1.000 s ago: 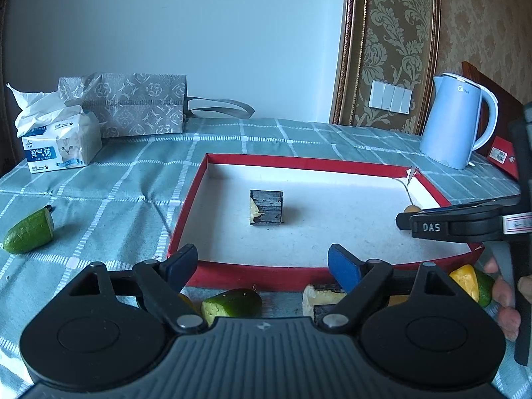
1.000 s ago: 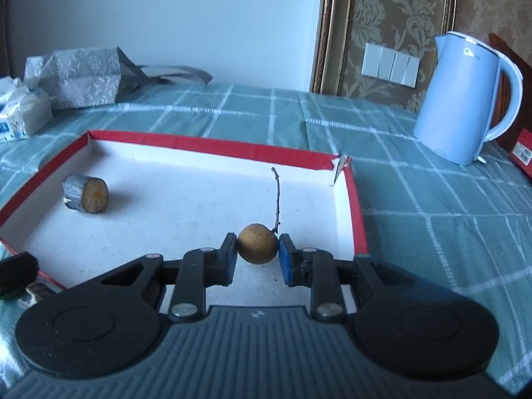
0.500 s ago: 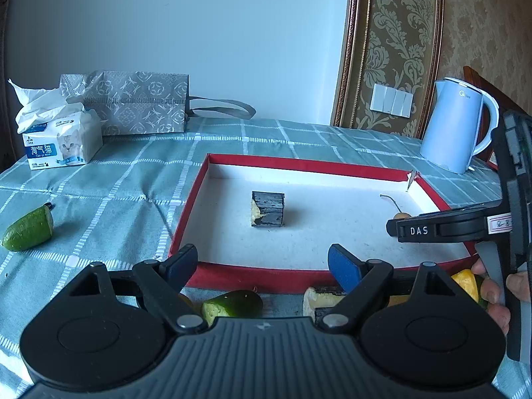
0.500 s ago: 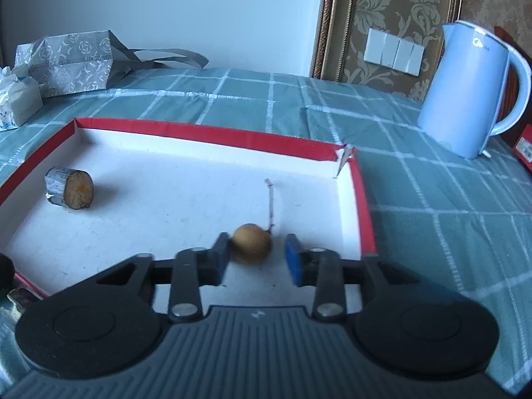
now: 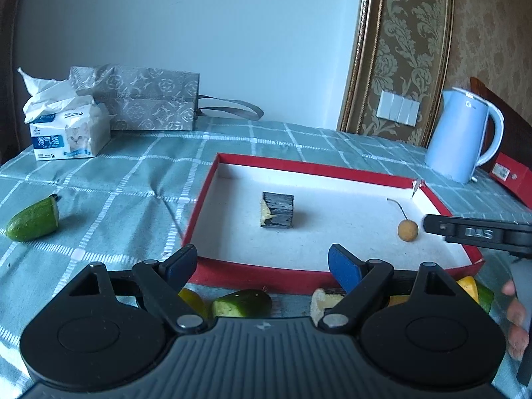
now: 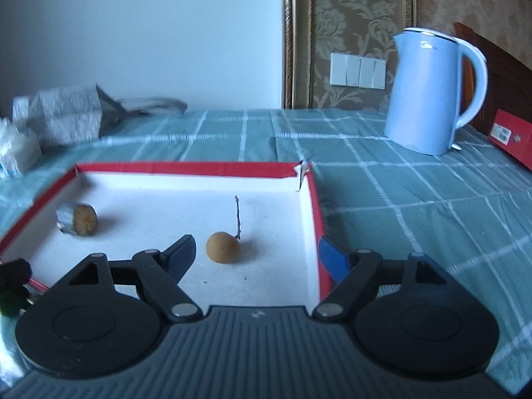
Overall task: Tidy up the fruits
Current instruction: 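Withdraw the open right gripper from the tray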
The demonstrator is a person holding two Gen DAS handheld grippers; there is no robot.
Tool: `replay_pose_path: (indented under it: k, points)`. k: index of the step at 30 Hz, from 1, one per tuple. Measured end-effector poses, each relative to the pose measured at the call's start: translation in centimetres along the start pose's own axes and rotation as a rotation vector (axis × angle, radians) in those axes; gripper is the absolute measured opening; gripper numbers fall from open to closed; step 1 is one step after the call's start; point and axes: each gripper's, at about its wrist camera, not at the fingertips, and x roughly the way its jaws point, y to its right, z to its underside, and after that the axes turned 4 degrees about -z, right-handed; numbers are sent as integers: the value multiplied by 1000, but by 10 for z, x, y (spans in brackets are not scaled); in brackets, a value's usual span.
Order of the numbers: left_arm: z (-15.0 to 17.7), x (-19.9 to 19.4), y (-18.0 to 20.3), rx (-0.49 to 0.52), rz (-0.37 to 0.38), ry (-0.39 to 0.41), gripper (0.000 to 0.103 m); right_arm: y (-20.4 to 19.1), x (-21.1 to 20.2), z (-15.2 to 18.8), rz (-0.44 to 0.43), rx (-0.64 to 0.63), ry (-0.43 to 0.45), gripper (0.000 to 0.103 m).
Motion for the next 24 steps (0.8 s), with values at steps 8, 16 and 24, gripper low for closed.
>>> replay_pose_path:
  k: [8, 16, 24]
  points:
    - [11, -34, -40, -82, -16, 69, 86, 18, -45, 19, 34, 84, 151, 95]
    - [22, -50, -67, -77, -65, 78, 90, 24, -78, 29, 60, 95, 345, 102]
    - [34, -57, -63, 79, -147, 98, 90, 26, -81, 35, 68, 115, 326, 103]
